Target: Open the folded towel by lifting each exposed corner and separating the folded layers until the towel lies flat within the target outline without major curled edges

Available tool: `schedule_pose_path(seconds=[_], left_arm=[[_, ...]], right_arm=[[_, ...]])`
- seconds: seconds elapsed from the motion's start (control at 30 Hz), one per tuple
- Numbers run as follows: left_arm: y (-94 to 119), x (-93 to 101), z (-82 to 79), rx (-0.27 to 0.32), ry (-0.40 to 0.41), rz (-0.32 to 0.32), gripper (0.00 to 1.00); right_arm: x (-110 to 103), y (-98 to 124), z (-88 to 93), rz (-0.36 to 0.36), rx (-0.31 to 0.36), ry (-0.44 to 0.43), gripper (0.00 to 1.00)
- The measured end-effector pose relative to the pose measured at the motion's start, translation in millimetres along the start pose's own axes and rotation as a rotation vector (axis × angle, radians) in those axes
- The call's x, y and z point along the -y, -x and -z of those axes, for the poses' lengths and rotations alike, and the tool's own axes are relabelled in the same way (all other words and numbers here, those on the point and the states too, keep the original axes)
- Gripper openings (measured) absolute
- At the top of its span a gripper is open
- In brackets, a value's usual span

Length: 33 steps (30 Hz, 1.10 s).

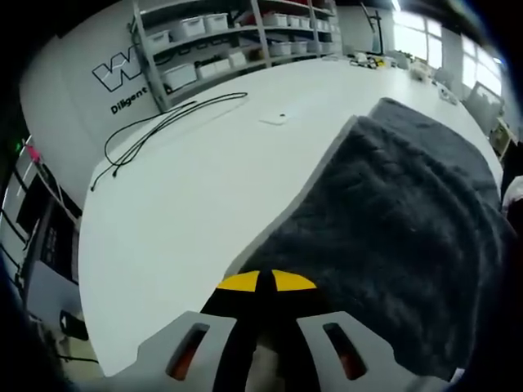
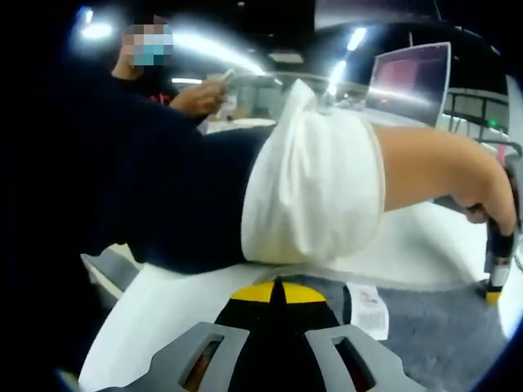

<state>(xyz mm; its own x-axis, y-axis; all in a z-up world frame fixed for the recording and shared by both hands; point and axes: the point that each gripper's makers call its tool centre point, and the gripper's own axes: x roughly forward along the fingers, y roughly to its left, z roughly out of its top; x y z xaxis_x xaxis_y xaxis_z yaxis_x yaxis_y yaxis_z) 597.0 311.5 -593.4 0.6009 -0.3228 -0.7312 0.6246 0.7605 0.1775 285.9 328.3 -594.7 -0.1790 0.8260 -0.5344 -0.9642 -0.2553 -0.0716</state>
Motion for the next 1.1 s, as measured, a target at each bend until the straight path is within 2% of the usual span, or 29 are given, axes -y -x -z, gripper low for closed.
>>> schedule_pose_path(seconds=[0.37, 0.8, 1.1], left_arm=[[14, 4.6, -14.2, 0.052, 0.022, 0.024, 0.05], [14, 14.4, -13.0, 0.018, -0.004, 0.044, 0.05], [29, 26.2, -19.4, 0.053, 0.013, 0.028, 0.07]], right_arm=[[3, 5, -1.2, 0.018, -0.004, 0.007, 0.0], [18, 34, -14.8, 0.081, 0.07, -0.003, 0.0], [24, 60, -21.1, 0.119, 0.115, -0.009, 0.03]])
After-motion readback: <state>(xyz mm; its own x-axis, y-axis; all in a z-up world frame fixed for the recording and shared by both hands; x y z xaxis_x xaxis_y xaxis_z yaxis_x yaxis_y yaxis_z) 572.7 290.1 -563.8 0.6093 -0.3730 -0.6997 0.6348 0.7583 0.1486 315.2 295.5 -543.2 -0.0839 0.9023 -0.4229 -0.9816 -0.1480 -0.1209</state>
